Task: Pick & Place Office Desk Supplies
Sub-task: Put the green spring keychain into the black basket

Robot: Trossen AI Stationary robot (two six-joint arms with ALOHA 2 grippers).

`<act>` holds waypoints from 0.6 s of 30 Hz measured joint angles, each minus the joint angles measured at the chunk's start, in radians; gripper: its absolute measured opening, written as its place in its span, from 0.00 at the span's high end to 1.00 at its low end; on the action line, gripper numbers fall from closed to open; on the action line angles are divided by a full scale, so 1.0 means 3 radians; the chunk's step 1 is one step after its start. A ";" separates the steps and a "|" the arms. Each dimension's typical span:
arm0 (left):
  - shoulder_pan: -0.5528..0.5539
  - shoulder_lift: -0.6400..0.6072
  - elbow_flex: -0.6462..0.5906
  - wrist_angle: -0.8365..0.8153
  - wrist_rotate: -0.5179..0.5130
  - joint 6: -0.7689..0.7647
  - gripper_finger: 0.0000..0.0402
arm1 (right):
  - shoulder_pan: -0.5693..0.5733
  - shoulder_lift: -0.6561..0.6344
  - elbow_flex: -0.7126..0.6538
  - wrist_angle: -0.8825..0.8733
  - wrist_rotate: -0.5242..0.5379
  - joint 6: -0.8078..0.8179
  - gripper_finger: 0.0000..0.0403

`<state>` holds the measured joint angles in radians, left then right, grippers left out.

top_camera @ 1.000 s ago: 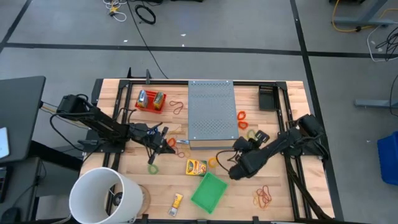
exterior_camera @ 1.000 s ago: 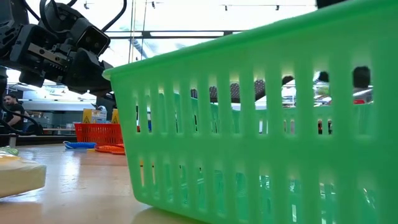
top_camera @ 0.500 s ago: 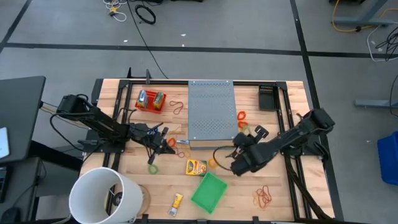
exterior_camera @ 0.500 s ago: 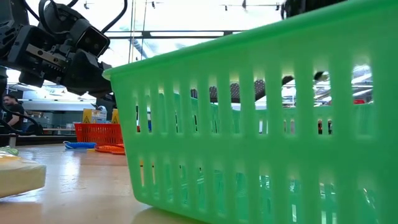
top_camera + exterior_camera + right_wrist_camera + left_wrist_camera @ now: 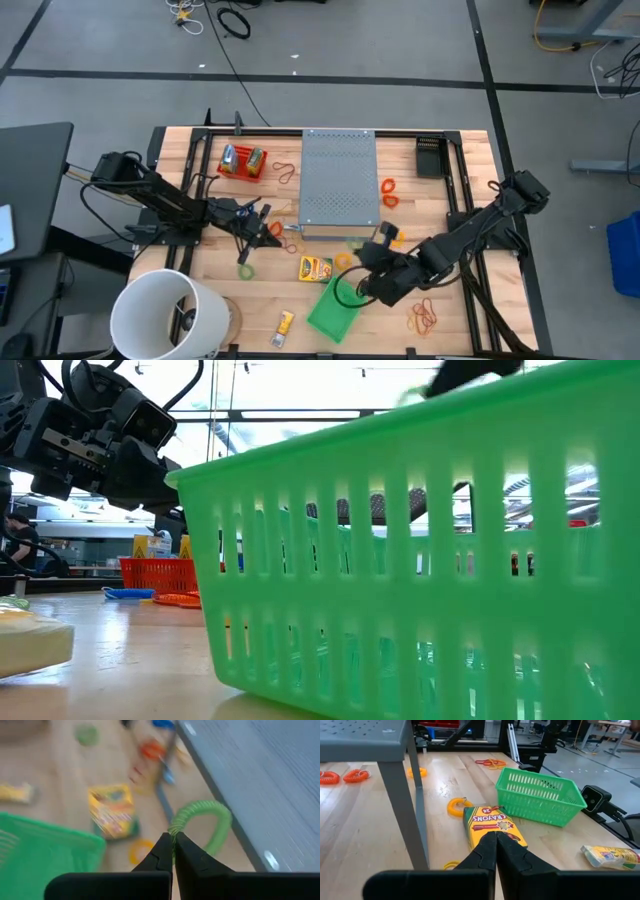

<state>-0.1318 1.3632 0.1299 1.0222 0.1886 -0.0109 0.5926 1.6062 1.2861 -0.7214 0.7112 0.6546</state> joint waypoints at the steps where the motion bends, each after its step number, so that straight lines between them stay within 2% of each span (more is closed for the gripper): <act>1: 0.0001 0.0000 0.0000 0.0011 0.0001 -0.0001 0.98 | -0.0010 0.0000 -0.0017 0.0189 -0.0042 -0.0162 1.00; 6: 0.0000 0.0000 0.0000 0.0011 0.0040 -0.0001 0.98 | -0.0074 0.0012 -0.0064 0.0972 -0.0330 -0.0849 1.00; 13: 0.0001 0.0001 0.0000 0.0020 0.0078 0.0000 0.98 | -0.0251 0.0035 -0.0065 0.1705 -0.0600 -0.1555 1.00; 18: 0.0001 0.0000 0.0000 0.0022 0.0090 0.0000 0.98 | -0.0444 0.0046 -0.0120 0.2364 -0.1371 -0.2020 1.00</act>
<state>-0.1314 1.3632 0.1299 1.0286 0.2157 -0.0109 0.4595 1.6199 1.2503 -0.0123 0.2999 0.0486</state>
